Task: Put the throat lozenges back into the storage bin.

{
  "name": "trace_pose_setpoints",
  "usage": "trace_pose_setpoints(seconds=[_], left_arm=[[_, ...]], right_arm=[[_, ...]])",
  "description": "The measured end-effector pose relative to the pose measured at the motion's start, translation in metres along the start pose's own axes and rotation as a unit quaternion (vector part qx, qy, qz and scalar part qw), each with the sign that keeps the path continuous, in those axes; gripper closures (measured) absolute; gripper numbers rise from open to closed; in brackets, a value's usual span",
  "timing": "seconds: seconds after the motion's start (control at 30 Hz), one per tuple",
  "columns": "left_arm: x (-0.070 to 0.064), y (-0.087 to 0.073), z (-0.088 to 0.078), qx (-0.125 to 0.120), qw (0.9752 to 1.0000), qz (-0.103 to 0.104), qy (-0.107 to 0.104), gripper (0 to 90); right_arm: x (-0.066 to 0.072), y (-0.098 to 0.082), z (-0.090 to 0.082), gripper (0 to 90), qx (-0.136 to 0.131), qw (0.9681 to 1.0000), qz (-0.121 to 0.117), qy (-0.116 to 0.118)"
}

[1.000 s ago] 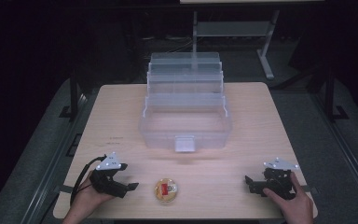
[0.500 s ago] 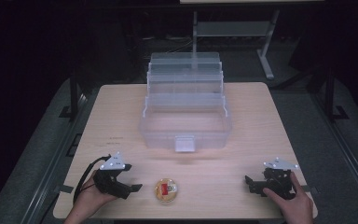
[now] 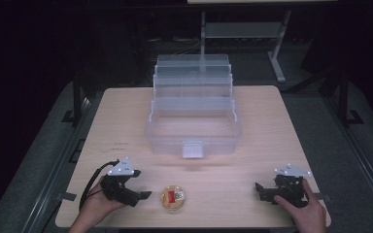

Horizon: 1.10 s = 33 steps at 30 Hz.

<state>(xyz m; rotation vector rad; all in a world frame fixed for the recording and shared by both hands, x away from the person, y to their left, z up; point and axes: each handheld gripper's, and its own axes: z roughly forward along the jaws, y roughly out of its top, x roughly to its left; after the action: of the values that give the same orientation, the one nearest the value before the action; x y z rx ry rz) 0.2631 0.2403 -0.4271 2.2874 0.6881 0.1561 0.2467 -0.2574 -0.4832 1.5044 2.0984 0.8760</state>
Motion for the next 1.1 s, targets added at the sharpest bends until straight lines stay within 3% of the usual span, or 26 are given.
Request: trace_pose_setpoints(seconds=[1.1], left_arm=[[-0.019,0.026,0.021,0.009,0.9989,0.035,-0.031,13.9]], right_arm=[[0.000,0.000,0.000,0.0,0.000,1.0000,0.000,0.000]])
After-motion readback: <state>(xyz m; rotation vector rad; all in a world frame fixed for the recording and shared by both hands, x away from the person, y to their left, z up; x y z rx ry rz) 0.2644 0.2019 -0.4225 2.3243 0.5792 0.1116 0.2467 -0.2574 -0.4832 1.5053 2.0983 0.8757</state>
